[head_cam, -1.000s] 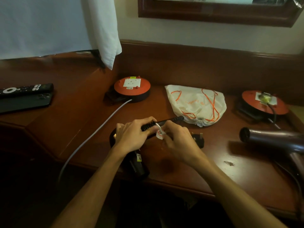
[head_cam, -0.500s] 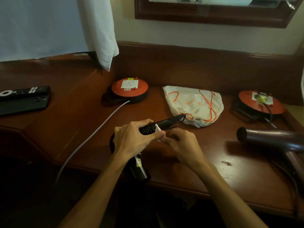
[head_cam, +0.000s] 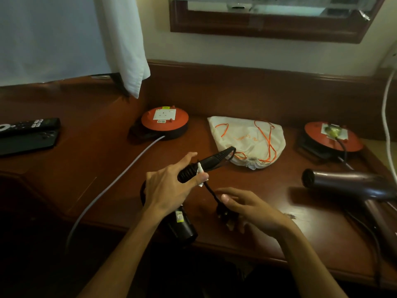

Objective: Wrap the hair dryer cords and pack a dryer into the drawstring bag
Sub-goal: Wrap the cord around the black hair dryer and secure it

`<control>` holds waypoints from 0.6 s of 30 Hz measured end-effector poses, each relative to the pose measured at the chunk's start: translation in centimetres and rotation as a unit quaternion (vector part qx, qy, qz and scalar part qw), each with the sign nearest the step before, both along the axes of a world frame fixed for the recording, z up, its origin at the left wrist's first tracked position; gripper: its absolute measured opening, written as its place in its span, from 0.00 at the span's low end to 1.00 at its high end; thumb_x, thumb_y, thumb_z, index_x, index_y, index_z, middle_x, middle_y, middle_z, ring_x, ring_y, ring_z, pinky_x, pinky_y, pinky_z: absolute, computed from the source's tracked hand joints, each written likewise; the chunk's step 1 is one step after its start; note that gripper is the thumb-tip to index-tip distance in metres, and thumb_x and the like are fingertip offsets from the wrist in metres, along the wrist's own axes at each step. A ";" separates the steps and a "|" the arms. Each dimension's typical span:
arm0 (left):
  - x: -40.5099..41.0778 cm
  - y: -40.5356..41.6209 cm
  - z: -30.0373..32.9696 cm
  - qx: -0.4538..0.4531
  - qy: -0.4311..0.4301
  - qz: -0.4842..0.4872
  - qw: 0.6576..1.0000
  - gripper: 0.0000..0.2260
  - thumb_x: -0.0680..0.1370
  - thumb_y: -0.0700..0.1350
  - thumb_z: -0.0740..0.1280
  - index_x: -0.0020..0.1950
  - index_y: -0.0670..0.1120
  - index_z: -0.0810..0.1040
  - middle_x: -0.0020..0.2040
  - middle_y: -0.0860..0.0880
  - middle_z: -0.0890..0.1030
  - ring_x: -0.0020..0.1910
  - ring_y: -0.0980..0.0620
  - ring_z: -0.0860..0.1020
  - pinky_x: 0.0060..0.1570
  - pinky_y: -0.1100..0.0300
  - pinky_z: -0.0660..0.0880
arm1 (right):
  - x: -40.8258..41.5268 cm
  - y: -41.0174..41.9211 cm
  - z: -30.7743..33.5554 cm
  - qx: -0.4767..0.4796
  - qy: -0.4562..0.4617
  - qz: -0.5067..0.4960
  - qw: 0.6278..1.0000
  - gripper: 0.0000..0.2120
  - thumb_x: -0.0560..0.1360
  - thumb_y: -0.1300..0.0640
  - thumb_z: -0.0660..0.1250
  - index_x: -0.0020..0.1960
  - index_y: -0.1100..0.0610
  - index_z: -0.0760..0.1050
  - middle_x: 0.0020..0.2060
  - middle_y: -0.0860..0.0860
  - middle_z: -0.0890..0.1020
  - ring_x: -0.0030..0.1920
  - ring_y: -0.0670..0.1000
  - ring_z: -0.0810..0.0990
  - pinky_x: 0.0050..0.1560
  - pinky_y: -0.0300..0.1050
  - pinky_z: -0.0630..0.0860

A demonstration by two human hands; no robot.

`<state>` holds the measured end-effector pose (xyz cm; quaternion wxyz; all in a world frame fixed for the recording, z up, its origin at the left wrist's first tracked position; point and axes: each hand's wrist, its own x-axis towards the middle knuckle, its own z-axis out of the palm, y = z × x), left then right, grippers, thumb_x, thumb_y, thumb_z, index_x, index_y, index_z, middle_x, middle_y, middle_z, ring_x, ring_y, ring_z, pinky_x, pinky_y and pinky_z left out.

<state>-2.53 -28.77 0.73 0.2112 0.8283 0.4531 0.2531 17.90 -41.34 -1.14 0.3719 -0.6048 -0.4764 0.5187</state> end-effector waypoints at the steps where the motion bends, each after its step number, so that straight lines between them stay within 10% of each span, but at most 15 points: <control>1: 0.1 0.0 -0.1 -0.005 0.003 -0.003 1.000 0.31 0.73 0.77 0.55 0.75 0.72 0.59 0.53 0.59 0.83 0.57 0.56 0.79 0.64 0.46 0.67 | -0.4 0.2 -0.1 0.003 0.013 0.012 1.000 0.15 0.82 0.48 0.64 0.68 0.48 0.76 0.47 0.56 0.86 0.39 0.56 0.84 0.30 0.44 0.75; 7: 0.1 0.2 -0.3 0.027 0.037 -0.012 0.999 0.22 0.79 0.71 0.52 0.74 0.72 0.60 0.39 0.58 0.73 0.44 0.58 0.74 0.58 0.48 0.67 | -0.6 0.8 -0.8 0.052 -0.025 -0.032 0.998 0.10 0.82 0.55 0.66 0.60 0.50 0.82 0.40 0.52 0.84 0.35 0.49 0.81 0.31 0.38 0.73; 13: 0.3 0.7 -0.8 0.063 -0.005 0.012 0.998 0.12 0.84 0.61 0.54 0.60 0.62 0.74 0.35 0.56 0.80 0.37 0.60 0.77 0.56 0.49 0.69 | 1.7 1.2 -1.1 0.105 -0.255 -0.069 0.959 0.09 0.80 0.50 0.68 0.58 0.44 0.83 0.46 0.51 0.79 0.45 0.46 0.78 0.49 0.48 0.80; 18: 0.7 1.7 -0.7 0.016 0.053 0.010 0.998 0.14 0.84 0.63 0.49 0.65 0.66 0.69 0.48 0.56 0.84 0.52 0.53 0.82 0.59 0.51 0.62 | 1.5 1.1 -0.8 0.100 -0.325 -0.067 0.938 0.13 0.81 0.51 0.66 0.65 0.46 0.80 0.46 0.47 0.71 0.47 0.49 0.76 0.48 0.44 0.71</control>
